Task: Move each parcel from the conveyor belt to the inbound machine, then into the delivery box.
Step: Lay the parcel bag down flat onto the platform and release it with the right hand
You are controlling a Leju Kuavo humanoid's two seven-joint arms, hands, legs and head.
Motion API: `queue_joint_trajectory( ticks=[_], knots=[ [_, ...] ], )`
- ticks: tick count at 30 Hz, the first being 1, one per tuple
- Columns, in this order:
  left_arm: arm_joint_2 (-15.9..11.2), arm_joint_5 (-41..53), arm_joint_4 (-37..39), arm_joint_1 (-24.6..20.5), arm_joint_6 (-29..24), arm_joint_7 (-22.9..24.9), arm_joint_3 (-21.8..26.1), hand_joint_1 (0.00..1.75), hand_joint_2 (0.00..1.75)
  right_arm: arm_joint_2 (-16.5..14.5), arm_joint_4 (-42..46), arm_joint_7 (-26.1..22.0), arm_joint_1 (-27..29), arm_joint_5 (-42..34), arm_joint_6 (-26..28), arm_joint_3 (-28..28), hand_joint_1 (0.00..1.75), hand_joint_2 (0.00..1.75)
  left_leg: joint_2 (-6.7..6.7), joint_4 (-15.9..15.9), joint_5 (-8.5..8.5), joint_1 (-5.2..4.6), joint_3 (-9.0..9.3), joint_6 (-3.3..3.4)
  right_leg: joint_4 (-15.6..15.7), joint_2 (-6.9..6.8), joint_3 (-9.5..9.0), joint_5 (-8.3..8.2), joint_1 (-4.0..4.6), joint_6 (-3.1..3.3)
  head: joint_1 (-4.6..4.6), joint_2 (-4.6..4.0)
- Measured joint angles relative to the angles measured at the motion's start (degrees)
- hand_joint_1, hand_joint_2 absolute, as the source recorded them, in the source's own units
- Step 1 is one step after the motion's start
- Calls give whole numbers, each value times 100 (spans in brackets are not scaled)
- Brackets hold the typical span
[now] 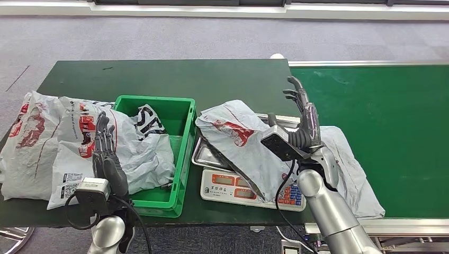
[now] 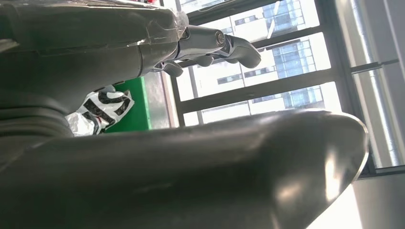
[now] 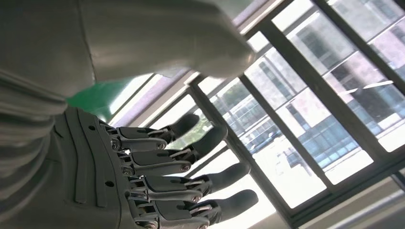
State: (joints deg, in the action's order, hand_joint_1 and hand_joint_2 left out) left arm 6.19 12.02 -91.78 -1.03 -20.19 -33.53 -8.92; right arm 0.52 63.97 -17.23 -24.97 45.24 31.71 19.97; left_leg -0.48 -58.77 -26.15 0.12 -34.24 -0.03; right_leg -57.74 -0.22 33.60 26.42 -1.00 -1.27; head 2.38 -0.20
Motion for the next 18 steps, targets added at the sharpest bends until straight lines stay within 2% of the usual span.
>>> queue_joint_trajectory(
  ticks=[6, 15, 18],
  knots=[
    [0, 62, 1, 4, -116, 6, -13, 0, 0, 168, 582, 128, 585, 136, 46, -42, 0, 175, 7, 1, -4, 0, -1, 0, 0, 6, 4, 1, 0, 0, 0, 0],
    [2, 208, 0, 31, -547, -33, -83, 0, 0, 261, 1091, 145, 906, 589, 153, -195, 0, 175, 15, 0, -3, 0, 3, 0, 0, 16, 2, 0, 0, 0, 0, 0],
    [0, 214, 2, 40, -614, -107, -129, 0, 0, 258, 1460, -18, 1109, 618, 353, -222, 0, 175, 9, 0, -4, 0, 2, 0, 0, 9, 0, 0, 0, 0, 0, 0]
  ],
)
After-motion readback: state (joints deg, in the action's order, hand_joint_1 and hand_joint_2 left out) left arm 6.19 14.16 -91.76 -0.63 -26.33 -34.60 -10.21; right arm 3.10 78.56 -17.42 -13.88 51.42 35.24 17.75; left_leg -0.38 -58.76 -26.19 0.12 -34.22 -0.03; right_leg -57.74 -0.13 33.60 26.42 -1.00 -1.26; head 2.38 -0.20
